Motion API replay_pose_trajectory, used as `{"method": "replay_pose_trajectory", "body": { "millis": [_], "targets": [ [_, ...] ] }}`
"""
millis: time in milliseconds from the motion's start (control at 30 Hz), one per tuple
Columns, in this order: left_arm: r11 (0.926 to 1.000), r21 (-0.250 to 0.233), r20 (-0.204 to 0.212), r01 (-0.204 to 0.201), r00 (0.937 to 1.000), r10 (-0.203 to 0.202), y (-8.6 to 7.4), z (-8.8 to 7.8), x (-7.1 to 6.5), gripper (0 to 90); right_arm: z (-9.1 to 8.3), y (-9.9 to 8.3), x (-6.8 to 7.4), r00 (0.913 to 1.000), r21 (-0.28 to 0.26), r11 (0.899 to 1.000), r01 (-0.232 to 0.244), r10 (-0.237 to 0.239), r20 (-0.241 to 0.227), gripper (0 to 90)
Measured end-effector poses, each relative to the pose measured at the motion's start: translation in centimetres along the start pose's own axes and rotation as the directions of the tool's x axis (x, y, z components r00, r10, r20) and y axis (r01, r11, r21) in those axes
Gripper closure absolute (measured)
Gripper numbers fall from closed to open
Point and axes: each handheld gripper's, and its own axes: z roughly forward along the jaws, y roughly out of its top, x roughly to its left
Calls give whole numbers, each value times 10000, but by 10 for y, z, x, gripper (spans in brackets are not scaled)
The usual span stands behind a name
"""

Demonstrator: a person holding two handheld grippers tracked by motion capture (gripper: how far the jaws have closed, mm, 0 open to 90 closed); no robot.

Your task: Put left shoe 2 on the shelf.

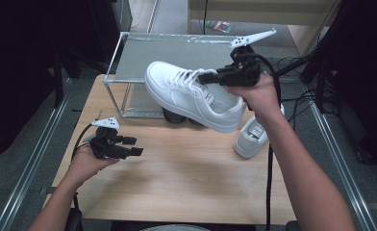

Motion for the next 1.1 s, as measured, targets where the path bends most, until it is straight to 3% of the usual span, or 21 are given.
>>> {"method": "replay_pose_trajectory", "body": {
  "millis": [100, 200, 367, 433, 500, 600, 800, 833, 933, 1000, 1100],
  "targets": [
    [10000, 63, -36, 12, 10000, -11, 0, 1, 1, 380, 5, 11, -3, 9982, -225, 9995, -242, 254, 552, 836],
    [10000, 27, -61, 72, 10000, -71, 0, 2, 1, 380, 12, 23, -8, 9897, -443, 9976, -528, 582, 1308, 836],
    [10000, 96, 47, -3, 10000, 3, 0, 4, 1, 381, 23, 36, -23, 9629, -1090, 9851, -1330, 1545, 2215, 835],
    [9999, 159, 27, 49, 10000, -49, 0, 4, 0, 381, 29, 42, -29, 9444, -1298, 9809, -1449, 1763, 2775, 835],
    [9999, 76, 117, 102, 9999, -103, -1, 5, 0, 382, 38, 47, -34, 9207, -1428, 9771, -1578, 1979, 3365, 835],
    [10000, 69, 203, 70, 9998, -72, 0, 5, 0, 382, 54, 55, -44, 8796, -1701, 9672, -1887, 2435, 4087, 834],
    [9999, 161, 309, -19, 9995, 14, 2, 9, -1, 384, 82, 61, -63, 8068, -2464, 9327, -2635, 3531, 4737, 833],
    [9999, 168, 360, 22, 9993, -28, 3, 10, -1, 385, 86, 62, -65, 7973, -2506, 9296, -2703, 3620, 4829, 833],
    [9997, 213, 451, -89, 9990, 80, 5, 11, -1, 385, 99, 66, -72, 7573, -2567, 9212, -2923, 3869, 5262, 832],
    [9996, 204, 504, -172, 9986, 161, 5, 12, -2, 385, 106, 67, -75, 7357, -2626, 9171, -3001, 3977, 5482, 830],
    [9998, 139, 536, -164, 9984, 157, 6, 11, -2, 385, 113, 67, -83, 7140, -2808, 9078, -3114, 4185, 5612, 829]
  ]
}}
